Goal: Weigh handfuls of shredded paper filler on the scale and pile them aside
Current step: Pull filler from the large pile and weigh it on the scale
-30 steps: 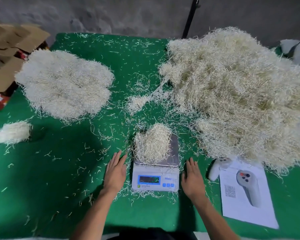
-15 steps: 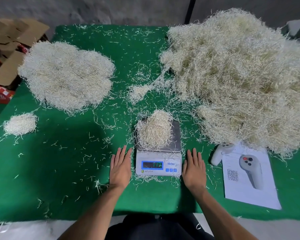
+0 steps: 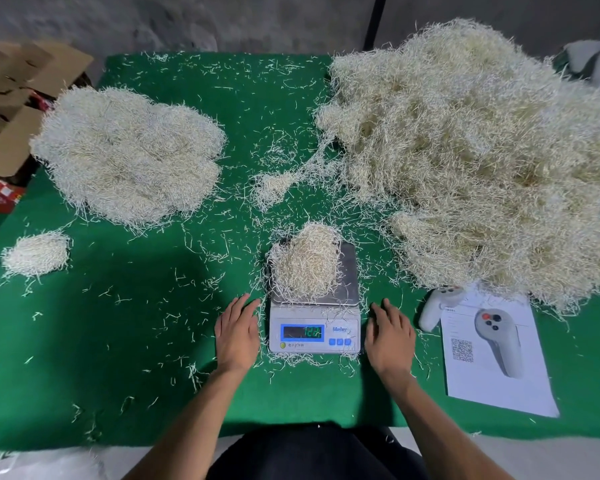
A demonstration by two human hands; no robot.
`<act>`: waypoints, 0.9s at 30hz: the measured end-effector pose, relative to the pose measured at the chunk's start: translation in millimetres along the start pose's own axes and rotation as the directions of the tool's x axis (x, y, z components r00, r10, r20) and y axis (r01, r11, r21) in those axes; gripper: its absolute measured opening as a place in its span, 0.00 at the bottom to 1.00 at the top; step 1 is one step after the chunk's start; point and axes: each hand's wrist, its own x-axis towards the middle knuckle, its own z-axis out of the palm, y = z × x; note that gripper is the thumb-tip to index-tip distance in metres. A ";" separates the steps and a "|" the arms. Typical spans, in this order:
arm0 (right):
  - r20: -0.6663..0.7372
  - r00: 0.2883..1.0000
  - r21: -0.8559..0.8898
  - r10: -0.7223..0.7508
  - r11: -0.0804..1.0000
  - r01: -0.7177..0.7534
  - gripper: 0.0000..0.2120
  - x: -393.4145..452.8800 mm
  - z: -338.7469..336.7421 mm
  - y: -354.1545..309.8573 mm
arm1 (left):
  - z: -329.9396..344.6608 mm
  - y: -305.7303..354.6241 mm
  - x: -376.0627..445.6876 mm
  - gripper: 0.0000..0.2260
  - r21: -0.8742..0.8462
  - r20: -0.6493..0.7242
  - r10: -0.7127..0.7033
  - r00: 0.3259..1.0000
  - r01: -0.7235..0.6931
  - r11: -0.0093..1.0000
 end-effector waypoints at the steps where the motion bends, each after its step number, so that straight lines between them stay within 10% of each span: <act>1: -0.022 1.000 0.028 0.000 1.000 0.001 0.19 11.2 -7.5 -0.9 | -5.5 4.6 6.1 0.18 -0.035 -0.015 -0.036 0.999 0.035 0.999; 6: -0.114 0.993 0.587 0.025 0.808 0.047 0.20 65.1 -57.8 -53.7 | -37.1 63.7 41.0 0.19 -0.418 -0.110 -0.301 0.947 0.231 0.879; 9: -0.020 0.995 0.794 -0.094 0.604 0.073 0.16 77.3 -75.6 -109.6 | -47.5 110.4 55.1 0.18 -0.586 -0.060 -0.224 0.973 0.147 0.797; 17: 0.211 0.958 0.896 -0.195 0.431 -0.110 0.36 99.8 -92.2 -167.8 | -70.7 136.5 107.1 0.26 -0.722 0.000 -0.150 0.989 0.104 0.685; 22: 0.143 0.940 0.919 -0.309 0.393 -0.011 0.15 118.8 -105.4 -182.1 | -76.7 155.3 130.4 0.53 -0.796 0.185 -0.165 0.969 0.246 0.553; 27: 0.166 0.963 0.858 -0.211 0.512 -0.036 0.11 161.0 -115.8 -172.7 | -71.6 170.5 152.7 0.43 -0.753 0.132 -0.220 0.966 0.242 0.612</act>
